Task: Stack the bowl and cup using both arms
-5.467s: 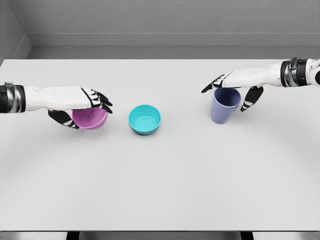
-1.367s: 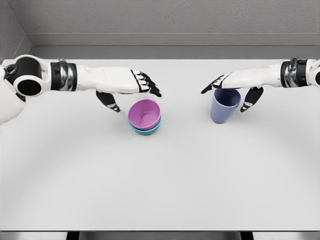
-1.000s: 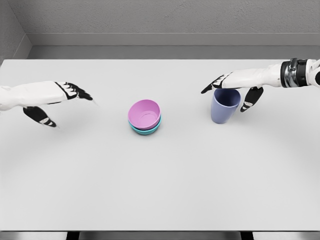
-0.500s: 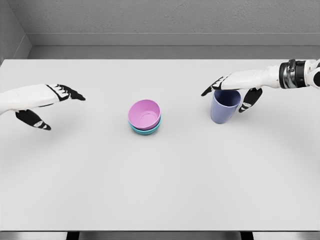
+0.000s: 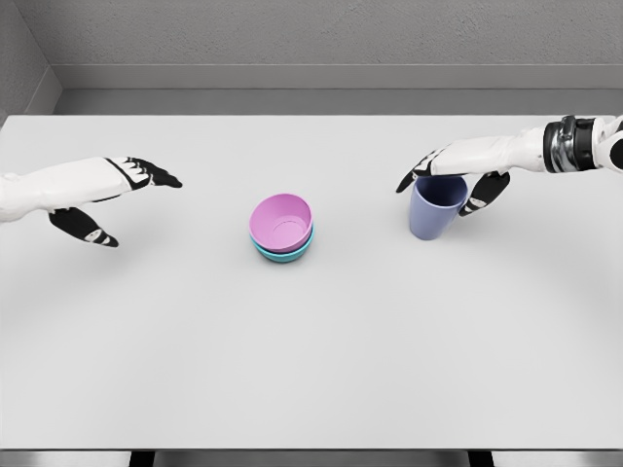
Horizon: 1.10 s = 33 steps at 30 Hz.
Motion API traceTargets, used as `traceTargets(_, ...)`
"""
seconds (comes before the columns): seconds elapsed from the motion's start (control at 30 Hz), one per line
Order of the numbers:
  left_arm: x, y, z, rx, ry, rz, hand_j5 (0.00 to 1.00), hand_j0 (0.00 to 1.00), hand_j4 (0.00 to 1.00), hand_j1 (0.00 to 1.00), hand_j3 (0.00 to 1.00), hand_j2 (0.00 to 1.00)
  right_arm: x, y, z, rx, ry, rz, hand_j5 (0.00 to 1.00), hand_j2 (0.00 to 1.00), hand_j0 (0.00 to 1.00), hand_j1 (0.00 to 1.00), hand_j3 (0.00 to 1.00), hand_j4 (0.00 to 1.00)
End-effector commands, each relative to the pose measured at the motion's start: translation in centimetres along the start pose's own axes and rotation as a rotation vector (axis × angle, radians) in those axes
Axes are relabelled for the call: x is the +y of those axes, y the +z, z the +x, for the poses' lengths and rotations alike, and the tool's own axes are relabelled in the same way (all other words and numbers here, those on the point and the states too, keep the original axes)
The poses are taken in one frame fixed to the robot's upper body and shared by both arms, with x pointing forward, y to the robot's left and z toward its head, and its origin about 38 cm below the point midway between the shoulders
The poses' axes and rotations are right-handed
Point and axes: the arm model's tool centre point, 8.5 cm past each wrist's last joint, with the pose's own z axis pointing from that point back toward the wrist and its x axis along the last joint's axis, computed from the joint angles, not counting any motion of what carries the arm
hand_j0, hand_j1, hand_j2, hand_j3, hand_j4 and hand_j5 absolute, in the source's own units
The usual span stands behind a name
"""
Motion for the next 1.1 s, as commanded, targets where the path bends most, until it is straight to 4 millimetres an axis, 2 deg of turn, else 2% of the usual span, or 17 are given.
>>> traceTargets(0.0,-0.1,-0.39,0.08,-0.006,0.008,0.006,1.0,1.0,1.0,1.0,1.0,1.0,-0.03,0.01,0.0,0.0,-0.004,-0.003,0.81,0.81,0.81,0.81,0.81,0.81)
traceTargets(0.57,-0.05,-1.09,0.33,-0.021,0.014,0.019,1.0,1.0,1.0,1.0,1.0,1.0,-0.17,0.02,0.08,-0.002,-0.001,-0.005,0.77,0.77,0.77,0.77,0.77,0.77)
traceTargets(1.07,-0.16,-1.19,0.24,-0.02,0.019,0.02,1.0,1.0,1.0,1.0,1.0,1.0,-0.44,0.14,0.24,-0.004,0.007,-0.007,0.67,0.67,0.67,0.67,0.67,0.67)
